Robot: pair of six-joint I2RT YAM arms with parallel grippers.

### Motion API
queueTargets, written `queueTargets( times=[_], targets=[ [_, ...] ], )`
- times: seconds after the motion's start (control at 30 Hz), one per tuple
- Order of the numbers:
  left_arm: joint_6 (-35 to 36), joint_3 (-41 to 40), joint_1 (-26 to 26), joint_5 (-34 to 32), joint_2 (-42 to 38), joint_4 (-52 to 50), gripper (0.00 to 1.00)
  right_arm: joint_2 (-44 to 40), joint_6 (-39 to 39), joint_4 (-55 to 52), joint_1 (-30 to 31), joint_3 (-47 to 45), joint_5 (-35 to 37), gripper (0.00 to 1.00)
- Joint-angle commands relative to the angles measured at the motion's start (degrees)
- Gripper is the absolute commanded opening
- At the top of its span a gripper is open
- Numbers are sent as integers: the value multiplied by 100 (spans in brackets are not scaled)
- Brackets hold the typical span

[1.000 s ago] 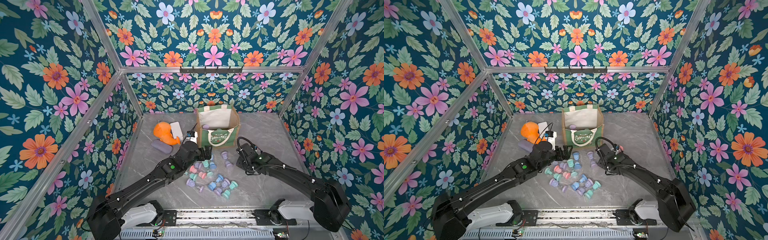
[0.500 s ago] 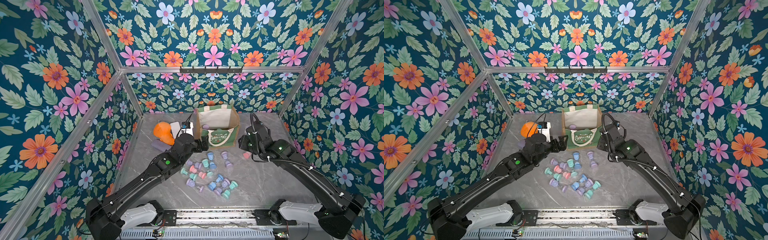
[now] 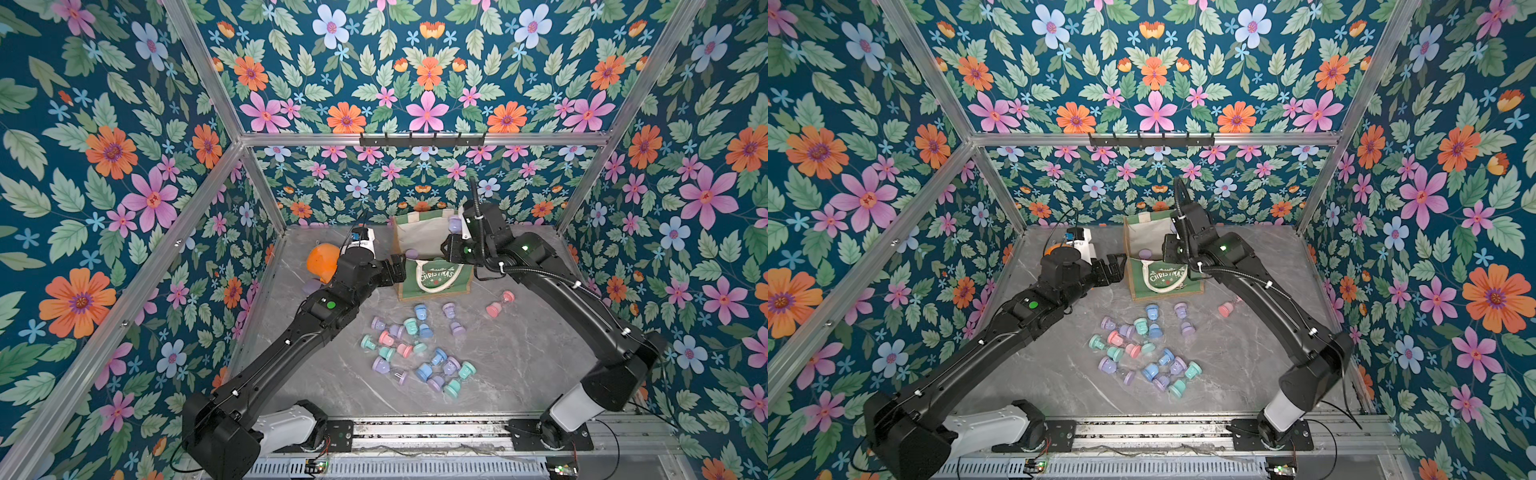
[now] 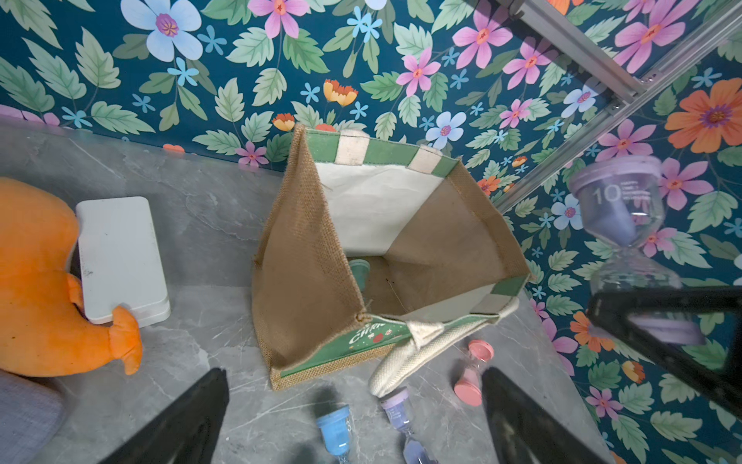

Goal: Put the hourglass into the canvas bag
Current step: Place the hourglass in the canvas bag.

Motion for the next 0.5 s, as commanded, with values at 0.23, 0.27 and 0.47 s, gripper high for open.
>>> queueTargets(
  times=[0.23, 0.27, 0.47],
  targets=[
    [-46, 145, 406, 660, 498, 417, 100, 2135, -409, -560, -210, 2030, -689, 29],
    [-55, 155, 441, 697, 543, 440, 100, 2345, -473, -641, -215, 2284, -678, 29],
    [-71, 190, 557, 840, 739, 542, 100, 3430, -533, -1096, -368, 3440, -1109, 29]
  ],
)
